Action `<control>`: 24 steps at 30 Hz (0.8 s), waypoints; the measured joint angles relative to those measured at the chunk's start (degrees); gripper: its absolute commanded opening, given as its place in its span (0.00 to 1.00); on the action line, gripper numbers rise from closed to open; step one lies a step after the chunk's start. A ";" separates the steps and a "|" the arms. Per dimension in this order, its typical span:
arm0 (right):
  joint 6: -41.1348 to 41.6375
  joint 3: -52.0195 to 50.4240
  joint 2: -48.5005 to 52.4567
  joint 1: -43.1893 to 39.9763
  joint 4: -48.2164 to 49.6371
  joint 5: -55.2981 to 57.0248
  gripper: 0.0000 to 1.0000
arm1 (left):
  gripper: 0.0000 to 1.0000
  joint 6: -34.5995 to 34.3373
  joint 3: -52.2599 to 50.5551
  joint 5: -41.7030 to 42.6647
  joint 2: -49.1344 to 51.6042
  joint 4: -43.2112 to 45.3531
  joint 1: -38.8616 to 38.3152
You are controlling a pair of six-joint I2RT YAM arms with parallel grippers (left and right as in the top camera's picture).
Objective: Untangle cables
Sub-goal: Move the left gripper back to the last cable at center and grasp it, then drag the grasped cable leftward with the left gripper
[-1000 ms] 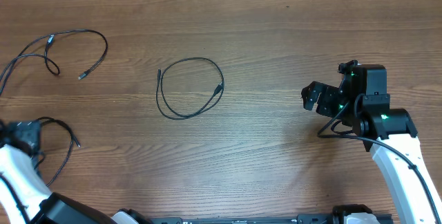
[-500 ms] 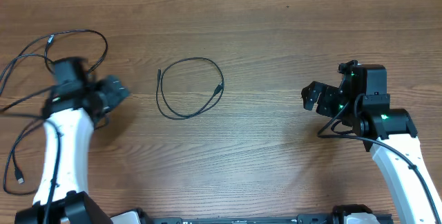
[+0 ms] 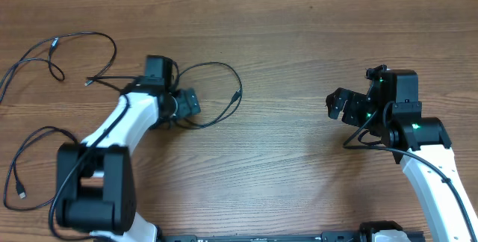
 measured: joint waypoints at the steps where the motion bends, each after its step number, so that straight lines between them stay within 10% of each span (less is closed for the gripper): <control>1: -0.02 0.00 0.00 0.00 0.00 -0.02 1.00 | 1.00 0.00 0.00 0.00 1.22 0.35 -0.48; 5: -0.02 0.00 0.00 0.00 0.00 0.02 1.00 | 0.92 0.66 0.50 -1.16 2.67 0.98 -1.57; 13: -0.04 0.00 0.00 0.00 0.00 0.02 1.00 | 0.31 0.76 0.96 -2.75 3.58 1.22 -1.46; 24: -0.02 0.00 0.00 0.00 -0.15 0.02 1.00 | 0.04 0.55 1.11 -5.29 3.80 0.50 -1.51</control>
